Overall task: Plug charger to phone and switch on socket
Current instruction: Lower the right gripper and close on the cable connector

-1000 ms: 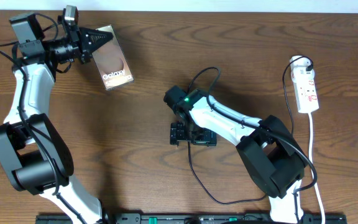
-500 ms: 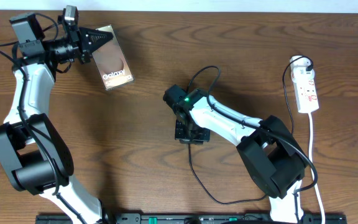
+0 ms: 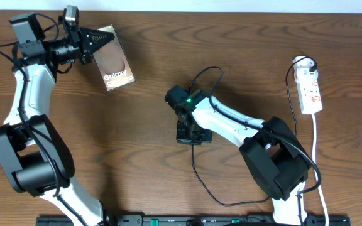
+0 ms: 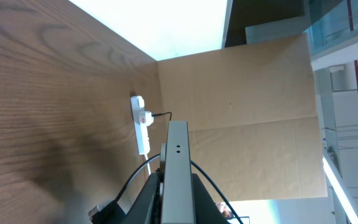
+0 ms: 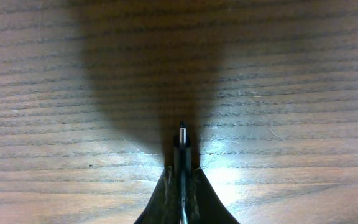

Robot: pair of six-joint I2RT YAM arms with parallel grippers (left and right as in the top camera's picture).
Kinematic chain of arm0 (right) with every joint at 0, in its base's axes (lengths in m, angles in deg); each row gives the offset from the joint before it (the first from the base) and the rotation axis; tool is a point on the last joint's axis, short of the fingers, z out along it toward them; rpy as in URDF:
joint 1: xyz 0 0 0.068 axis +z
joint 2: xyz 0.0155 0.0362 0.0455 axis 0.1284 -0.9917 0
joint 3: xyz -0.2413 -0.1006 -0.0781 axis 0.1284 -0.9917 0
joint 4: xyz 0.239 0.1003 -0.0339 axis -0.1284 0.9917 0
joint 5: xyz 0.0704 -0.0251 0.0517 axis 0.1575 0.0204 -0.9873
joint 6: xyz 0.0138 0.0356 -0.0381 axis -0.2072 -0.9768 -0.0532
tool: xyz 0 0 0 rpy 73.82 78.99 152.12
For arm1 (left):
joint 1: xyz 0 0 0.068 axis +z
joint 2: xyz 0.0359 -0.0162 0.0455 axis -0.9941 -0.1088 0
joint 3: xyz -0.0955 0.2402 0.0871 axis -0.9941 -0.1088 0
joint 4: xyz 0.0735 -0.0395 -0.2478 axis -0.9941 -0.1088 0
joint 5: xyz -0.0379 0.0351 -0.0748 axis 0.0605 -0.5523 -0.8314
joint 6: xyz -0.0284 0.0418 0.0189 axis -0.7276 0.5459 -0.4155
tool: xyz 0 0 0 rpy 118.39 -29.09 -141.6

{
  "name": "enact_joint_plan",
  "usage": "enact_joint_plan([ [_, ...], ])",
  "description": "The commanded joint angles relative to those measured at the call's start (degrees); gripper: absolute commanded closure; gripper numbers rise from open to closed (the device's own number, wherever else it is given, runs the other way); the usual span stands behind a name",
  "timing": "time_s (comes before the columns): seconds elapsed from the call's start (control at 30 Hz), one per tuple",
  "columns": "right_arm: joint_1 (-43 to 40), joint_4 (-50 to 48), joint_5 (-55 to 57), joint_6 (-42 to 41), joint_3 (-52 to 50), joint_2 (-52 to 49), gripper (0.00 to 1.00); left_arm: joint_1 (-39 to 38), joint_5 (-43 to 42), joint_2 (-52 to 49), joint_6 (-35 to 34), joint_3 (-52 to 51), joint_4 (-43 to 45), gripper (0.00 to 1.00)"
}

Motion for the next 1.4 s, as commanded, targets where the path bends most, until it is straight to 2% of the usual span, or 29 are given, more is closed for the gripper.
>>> enact_joint_plan([
  [0.0, 0.37, 0.39, -0.17, -0.26, -0.48, -1.22, 0.96, 0.07, -2.19, 1.7, 0.57, 0.39, 0.24, 0.93],
  [0.07, 0.42, 1.4, -0.2, -0.26, -0.48, -1.22, 0.89, 0.07, -2.19, 1.7, 0.57, 0.39, 0.24, 0.93],
  [0.13, 0.52, 1.75, -0.15, -0.26, -0.48, -1.22, 0.86, 0.07, -2.19, 1.7, 0.57, 0.39, 0.24, 0.92],
  [0.33, 0.92, 1.99, -0.2, -0.26, -0.55, -2.25, 0.98, 0.07, -2.21, 1.7, 0.55, 0.39, 0.24, 0.93],
  [0.63, 0.9, 2.16, -0.81, -0.26, -0.59, -2.89, 0.99, 0.07, -2.19, 1.7, 0.57, 0.39, 0.26, 0.93],
  [0.67, 0.9, 2.14, -0.79, -0.26, -0.59, -2.89, 0.97, 0.07, -2.19, 1.7, 0.57, 0.39, 0.24, 0.92],
  [0.73, 0.85, 1.77, -0.76, -0.26, -0.59, -2.89, 0.81, 0.07, -2.19, 1.7, 0.57, 0.39, 0.24, 0.93],
  [0.77, 0.83, 1.44, -0.76, -0.26, -0.59, -2.89, 0.65, 0.07, -2.19, 1.7, 0.57, 0.39, 0.24, 0.93],
  [0.83, 0.74, 1.22, -0.76, -0.26, -0.59, -2.89, 0.63, 0.07, -2.19, 1.7, 0.57, 0.39, 0.26, 0.93],
  [1.17, 0.11, 0.17, -0.76, -0.26, -0.59, -2.89, 0.83, 0.07, -2.19, 1.7, 0.57, 0.39, 0.24, 0.93],
  [1.37, -0.24, 0.17, -0.76, -0.26, -0.59, -2.89, 0.91, 0.07, -2.19, 1.7, 0.57, 0.39, 0.24, 0.93],
])
